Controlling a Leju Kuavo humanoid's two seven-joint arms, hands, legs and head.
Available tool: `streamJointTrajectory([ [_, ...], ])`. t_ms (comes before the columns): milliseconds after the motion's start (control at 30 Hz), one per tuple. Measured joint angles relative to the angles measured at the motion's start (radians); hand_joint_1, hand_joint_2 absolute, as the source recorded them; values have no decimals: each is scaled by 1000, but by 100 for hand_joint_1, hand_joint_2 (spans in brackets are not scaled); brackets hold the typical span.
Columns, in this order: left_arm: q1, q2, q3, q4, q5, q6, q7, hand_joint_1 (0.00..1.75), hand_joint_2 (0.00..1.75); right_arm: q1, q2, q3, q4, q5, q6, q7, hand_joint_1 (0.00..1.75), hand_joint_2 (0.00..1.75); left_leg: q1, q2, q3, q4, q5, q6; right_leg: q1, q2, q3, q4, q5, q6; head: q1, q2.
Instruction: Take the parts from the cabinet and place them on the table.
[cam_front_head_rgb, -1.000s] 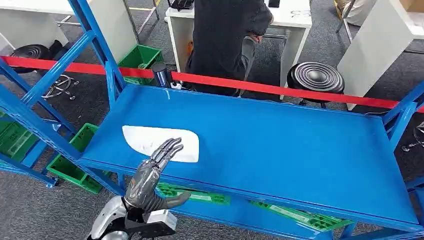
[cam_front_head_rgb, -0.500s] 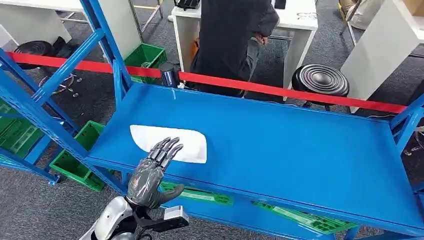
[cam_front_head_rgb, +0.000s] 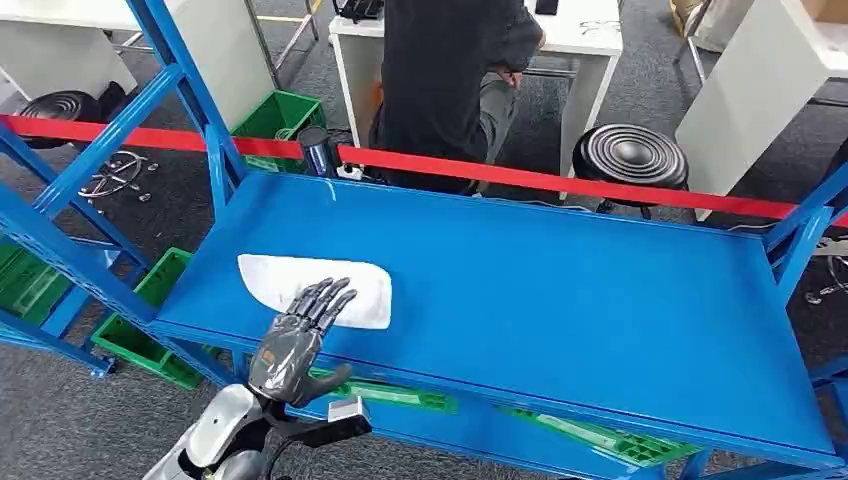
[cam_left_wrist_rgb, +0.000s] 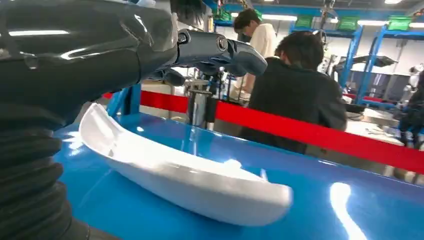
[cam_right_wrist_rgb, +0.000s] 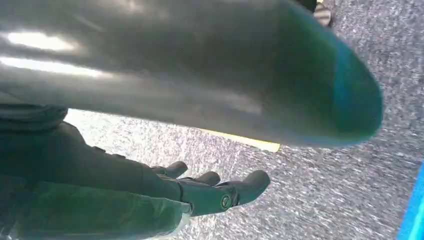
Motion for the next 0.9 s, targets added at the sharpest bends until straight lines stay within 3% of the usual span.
streamJointTrajectory([
  [33,-4,-2,3,11,-8,1,3,0,175,-5,-4,3,0,-1,0,0,0,0,-4,3,-3,-5,6,4,6,0,-3,-1,1,2,-1,0],
  [100,-10,-1,9,32,-28,4,8,0,175,-5,-4,10,0,-4,0,1,0,0,-11,3,-4,-5,5,8,1,-1,-3,-6,2,9,-3,0],
  [133,-13,0,14,39,-34,5,8,0,175,-6,-3,13,0,-6,1,2,0,0,-11,2,-1,-15,10,14,4,-1,1,-13,6,17,-4,0],
  [167,-14,-1,18,45,-40,6,9,0,175,-6,-3,14,0,-8,1,3,0,0,4,4,16,-46,26,16,7,-4,-5,-8,0,18,-4,0],
  [200,-21,-2,19,52,-43,10,8,0,175,-6,-5,16,0,-10,2,3,0,0,-1,5,23,-57,30,17,8,-5,-14,17,-13,16,-2,0],
  [267,-34,-5,19,80,-52,13,8,0,175,-12,-9,21,0,-13,2,4,0,0,-2,6,21,-57,34,21,6,-6,-91,171,-80,4,0,0],
  [333,-37,-4,19,106,-63,21,8,0,175,-12,-13,24,0,-16,2,4,0,0,-5,6,19,-55,33,22,5,-6,-158,298,-115,11,0,0],
  [367,-40,-4,19,116,-65,23,8,0,175,-11,-14,26,0,-16,2,4,0,0,-5,5,18,-54,33,21,4,-6,-159,292,-103,19,0,0],
  [400,-43,-4,19,127,-66,24,8,0,175,-12,-15,28,0,-16,2,4,0,0,-5,4,19,-53,32,20,2,-6,-135,241,-76,31,0,0],
  [467,-51,-4,23,142,-66,27,6,0,175,-16,-19,30,0,-16,2,4,0,0,-2,1,17,-41,26,11,-6,-10,-42,53,-3,54,0,0],
  [500,-57,-3,25,150,-66,30,6,0,175,-20,-19,31,0,-16,2,4,0,0,-5,1,12,-28,19,2,-6,-16,-19,-1,4,47,0,0],
  [567,-68,0,28,169,-69,42,2,0,175,-24,-20,35,0,-16,2,7,0,0,-11,0,4,-16,11,-6,-1,-10,-15,0,10,21,-2,0],
  [633,-74,0,29,191,-64,50,-5,0,175,-25,-21,39,0,-16,2,7,0,0,-7,0,4,-16,13,-10,1,-9,-17,1,12,13,-2,0],
  [667,-76,1,31,199,-63,53,-9,0,175,-26,-17,40,0,-16,2,8,0,0,-4,0,1,-10,8,-13,-11,-9,-15,-2,15,6,-2,0],
  [700,-81,2,32,207,-63,57,-13,0,175,-27,-19,40,0,-16,2,8,0,0,-3,0,-8,16,-14,-23,-10,-8,-15,-2,17,1,-3,0],
  [733,-90,3,32,217,-63,61,-15,0,175,-28,-20,40,0,-16,3,10,0,0,1,0,-36,77,-52,-31,-10,-8,-15,-2,17,-4,-6,0],
  [800,-103,3,31,248,-62,71,-26,0,175,-28,-21,42,0,-18,4,13,0,0,8,0,-116,243,-127,-42,-7,-8,-17,-1,16,-5,-6,0],
  [833,-108,3,30,266,-61,79,-35,0,175,-28,-21,43,0,-20,4,14,0,0,11,0,-145,303,-143,-44,-6,-8,-18,-1,16,-5,-6,0],
  [867,-115,3,28,290,-59,86,-44,0,175,-28,-22,46,0,-22,3,14,0,0,12,0,-152,314,-133,-43,-5,-7,-17,-1,16,-5,-6,0],
  [900,-124,3,26,308,-56,94,-50,0,175,-28,-22,48,0,-22,3,15,0,0,12,0,-135,276,-103,-40,-3,-6,-16,-1,16,-5,-6,0],
])
